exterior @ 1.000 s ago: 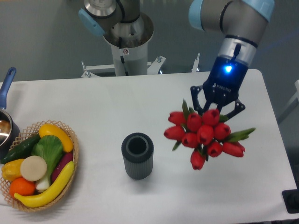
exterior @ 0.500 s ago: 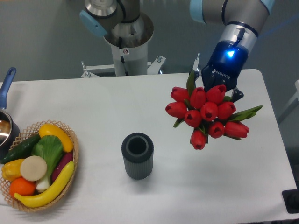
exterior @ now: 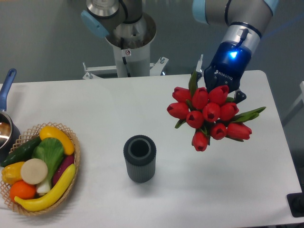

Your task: Pick up the flowers from the table

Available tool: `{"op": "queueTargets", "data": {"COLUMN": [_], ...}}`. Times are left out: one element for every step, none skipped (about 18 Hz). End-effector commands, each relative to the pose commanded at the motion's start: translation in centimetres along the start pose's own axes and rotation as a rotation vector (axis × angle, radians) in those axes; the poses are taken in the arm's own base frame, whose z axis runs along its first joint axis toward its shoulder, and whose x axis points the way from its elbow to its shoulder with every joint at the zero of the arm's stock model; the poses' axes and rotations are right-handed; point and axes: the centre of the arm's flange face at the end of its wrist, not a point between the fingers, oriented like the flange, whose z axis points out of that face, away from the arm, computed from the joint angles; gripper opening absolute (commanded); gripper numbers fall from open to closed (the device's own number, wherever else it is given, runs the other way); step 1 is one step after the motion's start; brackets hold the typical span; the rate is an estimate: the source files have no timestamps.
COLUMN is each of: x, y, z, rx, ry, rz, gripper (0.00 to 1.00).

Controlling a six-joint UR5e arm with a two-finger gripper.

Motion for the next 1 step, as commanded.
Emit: {"op": "queueTargets", "data": {"x": [-0.05], "y": [0.03], "z": [-0.07], "rx": [0.0], "ry": [-0.001], "rz": [-0.001], "gripper": [0.25]}}
